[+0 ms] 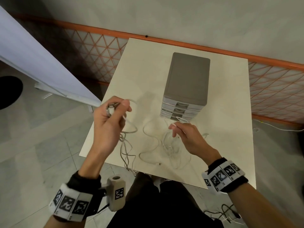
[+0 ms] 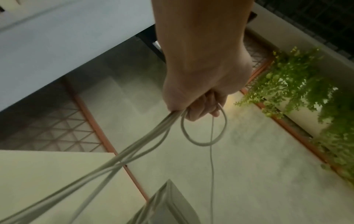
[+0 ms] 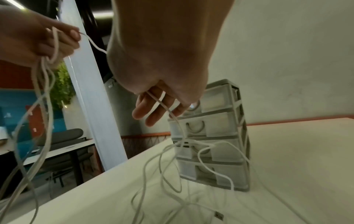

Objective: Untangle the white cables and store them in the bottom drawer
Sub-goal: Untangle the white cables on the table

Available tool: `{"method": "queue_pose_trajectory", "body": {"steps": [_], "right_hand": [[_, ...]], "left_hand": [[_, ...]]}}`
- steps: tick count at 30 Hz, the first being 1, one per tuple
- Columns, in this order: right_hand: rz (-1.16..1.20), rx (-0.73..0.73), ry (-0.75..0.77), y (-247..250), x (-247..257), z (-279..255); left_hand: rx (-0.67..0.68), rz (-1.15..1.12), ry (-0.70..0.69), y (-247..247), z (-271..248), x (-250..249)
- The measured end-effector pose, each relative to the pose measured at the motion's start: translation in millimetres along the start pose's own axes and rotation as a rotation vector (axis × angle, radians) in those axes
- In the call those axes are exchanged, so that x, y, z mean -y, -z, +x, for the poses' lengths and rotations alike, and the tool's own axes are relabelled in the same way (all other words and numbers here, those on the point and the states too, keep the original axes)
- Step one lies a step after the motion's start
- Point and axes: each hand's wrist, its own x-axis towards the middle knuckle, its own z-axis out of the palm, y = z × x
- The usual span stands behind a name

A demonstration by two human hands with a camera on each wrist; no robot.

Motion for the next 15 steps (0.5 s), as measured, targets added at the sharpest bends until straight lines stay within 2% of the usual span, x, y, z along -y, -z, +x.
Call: {"method": "queue_pose_trajectory", "body": {"steps": [2, 4, 6, 8, 12, 15], "right_hand": [[0.012, -0.022, -0.048, 4, -7, -2], [-0.043, -0.068, 0.014, 10, -3, 1], [-0.155, -0.075, 0.113, 13, 11, 6], [-0.236, -0.052, 0.156, 15, 27, 10], [-0.433, -0.006, 0.104, 21, 52, 14], [-0.471, -0.014, 0.072, 27, 61, 15]], "left_hand": [[0.030, 0.177, 0.004, 7, 0, 7], [0.140, 0.463, 0.044, 4, 0, 20], [0.238, 0.586, 0.074, -9, -5, 32], [0.248, 0.572, 0.111, -27, -10, 39], [0.277, 0.446, 0.130, -57, -13, 42], [0.256, 0.358, 0.113, -66, -14, 44]]}}
